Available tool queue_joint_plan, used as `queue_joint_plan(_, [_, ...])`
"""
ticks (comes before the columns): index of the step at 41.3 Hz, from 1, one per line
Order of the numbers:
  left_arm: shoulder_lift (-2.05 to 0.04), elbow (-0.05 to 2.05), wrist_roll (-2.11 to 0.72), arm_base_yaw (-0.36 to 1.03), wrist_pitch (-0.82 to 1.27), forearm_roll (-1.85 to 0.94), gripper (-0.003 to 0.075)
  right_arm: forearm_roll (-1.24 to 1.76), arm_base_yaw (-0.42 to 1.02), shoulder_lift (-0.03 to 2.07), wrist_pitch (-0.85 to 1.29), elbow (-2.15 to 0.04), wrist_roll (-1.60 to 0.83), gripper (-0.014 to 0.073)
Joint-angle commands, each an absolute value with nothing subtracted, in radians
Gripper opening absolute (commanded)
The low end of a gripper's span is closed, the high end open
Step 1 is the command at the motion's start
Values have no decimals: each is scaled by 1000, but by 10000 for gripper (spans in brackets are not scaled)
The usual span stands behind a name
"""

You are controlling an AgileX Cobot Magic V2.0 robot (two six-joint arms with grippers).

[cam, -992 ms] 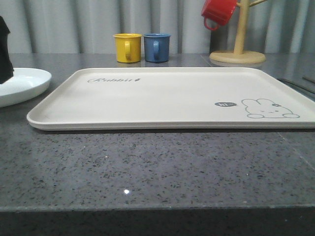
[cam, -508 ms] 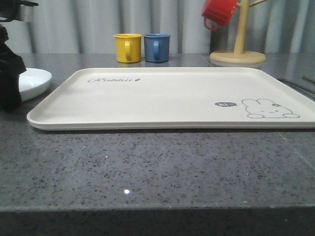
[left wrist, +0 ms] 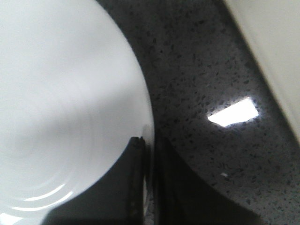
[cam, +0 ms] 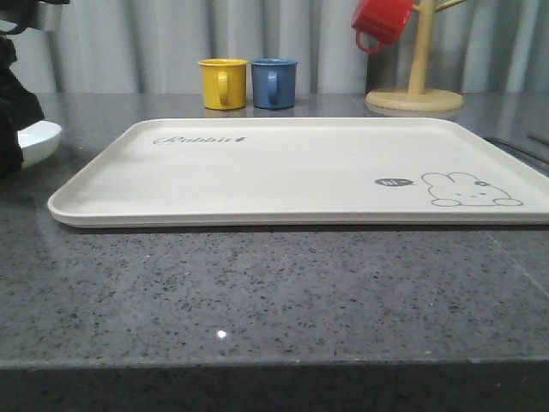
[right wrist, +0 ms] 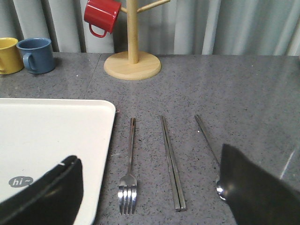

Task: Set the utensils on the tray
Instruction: 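Grasp the rim of the white plate with the left gripper, then lift the white plate and lower it onto the tray, release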

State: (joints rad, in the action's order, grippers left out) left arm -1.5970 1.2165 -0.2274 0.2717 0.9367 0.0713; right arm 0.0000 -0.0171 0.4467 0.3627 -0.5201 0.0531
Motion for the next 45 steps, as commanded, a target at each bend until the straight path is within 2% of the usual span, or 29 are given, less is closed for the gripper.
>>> queue_joint_plan(1, [-1538,1300,-214,302,957,65,-19,0,-24,458,288,-558,49,617])
queue_joint_plan(16, [-1531,1574,-214,551,999,122,-19,0,-24,458,288,-558,49,617])
queue_joint_plan(27, [-1600,1601,-214,717,995,80,-19,0,-24,458,288,-558,49,617])
queue_joint_plan(45, [-1774,1601,-214,754,1045,12,-19,0,-24,458,288,-558,49,617])
